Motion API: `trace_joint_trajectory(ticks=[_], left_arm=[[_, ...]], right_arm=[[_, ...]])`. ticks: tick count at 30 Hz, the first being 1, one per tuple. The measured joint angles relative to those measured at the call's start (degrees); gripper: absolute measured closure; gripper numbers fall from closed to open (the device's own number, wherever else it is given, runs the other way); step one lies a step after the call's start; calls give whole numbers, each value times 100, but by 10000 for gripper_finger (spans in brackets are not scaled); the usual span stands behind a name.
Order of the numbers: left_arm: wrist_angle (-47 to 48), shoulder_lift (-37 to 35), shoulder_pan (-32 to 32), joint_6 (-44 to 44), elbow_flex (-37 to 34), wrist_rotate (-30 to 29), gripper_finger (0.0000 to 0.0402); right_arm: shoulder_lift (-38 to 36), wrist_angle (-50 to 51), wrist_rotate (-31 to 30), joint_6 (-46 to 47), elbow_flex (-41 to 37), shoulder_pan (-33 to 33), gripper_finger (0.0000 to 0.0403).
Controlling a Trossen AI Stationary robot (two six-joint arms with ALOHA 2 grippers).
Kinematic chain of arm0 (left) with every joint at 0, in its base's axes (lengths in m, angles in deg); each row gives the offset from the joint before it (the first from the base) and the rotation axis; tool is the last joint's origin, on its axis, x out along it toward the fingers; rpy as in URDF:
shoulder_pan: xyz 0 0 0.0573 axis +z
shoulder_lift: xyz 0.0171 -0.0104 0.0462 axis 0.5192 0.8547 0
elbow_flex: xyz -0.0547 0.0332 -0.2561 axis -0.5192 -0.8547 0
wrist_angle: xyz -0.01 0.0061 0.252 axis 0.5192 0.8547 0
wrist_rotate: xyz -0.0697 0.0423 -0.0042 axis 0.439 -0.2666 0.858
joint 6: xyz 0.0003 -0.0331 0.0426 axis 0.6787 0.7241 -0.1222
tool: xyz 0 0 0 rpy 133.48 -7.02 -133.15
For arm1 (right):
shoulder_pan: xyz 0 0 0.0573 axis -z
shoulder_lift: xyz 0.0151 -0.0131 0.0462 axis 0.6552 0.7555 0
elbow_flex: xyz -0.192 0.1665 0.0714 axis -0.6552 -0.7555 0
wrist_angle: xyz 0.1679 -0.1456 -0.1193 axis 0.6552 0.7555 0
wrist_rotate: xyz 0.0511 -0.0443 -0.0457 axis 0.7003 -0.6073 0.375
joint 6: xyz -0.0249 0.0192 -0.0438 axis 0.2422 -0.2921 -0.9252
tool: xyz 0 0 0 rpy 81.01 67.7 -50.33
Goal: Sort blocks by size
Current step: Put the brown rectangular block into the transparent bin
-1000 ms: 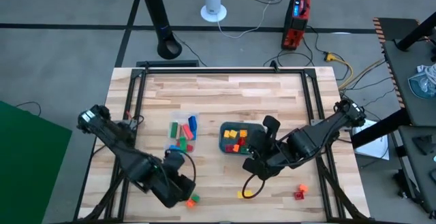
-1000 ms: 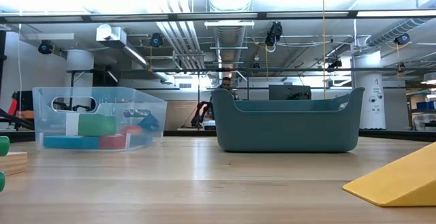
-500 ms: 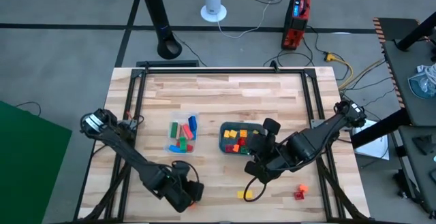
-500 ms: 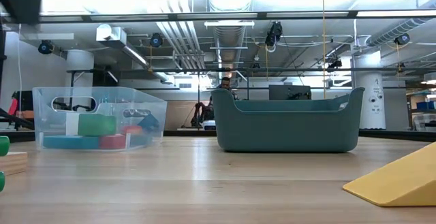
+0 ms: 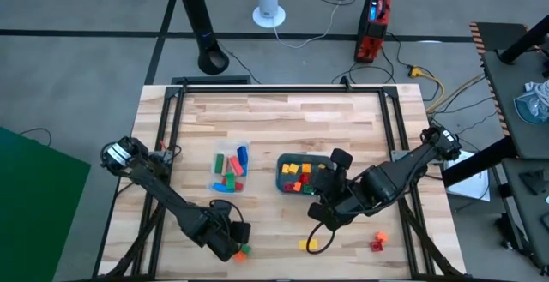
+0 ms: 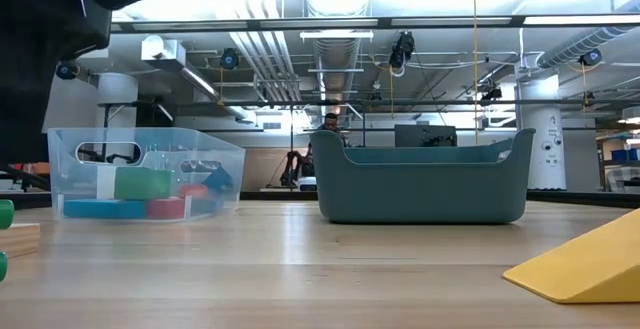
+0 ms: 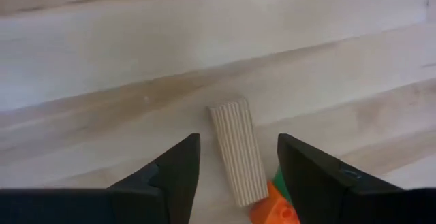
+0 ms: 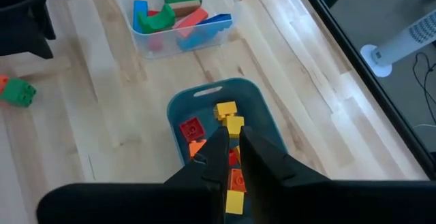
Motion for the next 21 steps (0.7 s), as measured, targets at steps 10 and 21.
trace_joint_trajectory(ticks=[10, 21], left_arm=[[-148, 643, 7, -67, 228, -11, 194], [1039, 1727, 2, -302, 1412, 83, 236]], right_arm=[[0, 2, 0, -79, -7, 0, 376], [4, -15, -2, -213, -7, 0, 376]])
